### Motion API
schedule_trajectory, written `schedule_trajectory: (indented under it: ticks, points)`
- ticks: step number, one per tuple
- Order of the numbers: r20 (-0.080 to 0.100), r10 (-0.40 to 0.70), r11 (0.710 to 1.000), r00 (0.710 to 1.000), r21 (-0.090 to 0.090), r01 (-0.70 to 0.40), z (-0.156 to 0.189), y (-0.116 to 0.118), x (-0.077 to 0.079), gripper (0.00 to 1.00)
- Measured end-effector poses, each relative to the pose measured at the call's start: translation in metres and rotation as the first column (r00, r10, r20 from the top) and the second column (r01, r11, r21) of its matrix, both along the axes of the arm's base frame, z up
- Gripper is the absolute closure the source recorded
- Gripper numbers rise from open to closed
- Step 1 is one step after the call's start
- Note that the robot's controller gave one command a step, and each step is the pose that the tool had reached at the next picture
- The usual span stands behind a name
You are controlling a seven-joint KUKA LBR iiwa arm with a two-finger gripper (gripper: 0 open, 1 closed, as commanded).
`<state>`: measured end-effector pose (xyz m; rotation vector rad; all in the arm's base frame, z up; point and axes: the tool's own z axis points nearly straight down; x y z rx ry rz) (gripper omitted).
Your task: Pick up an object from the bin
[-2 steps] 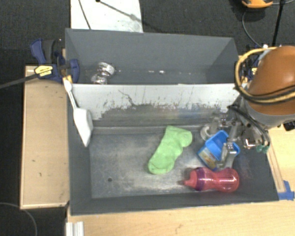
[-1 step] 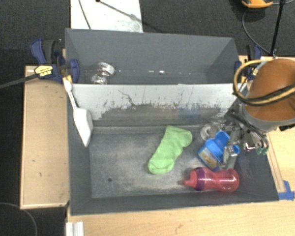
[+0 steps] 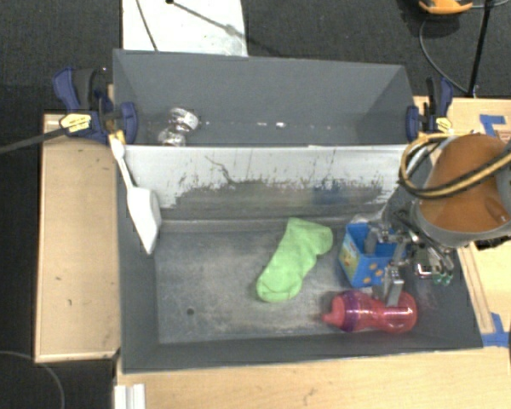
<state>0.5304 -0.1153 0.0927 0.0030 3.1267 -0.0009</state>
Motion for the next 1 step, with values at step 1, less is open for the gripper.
schedule_trajectory:
  ticks: [1]
  points:
    - [-0.004, -0.028, 1.000, 1.000, 0.000, 0.028, 0.0047, 0.0023, -0.0016, 0.00]
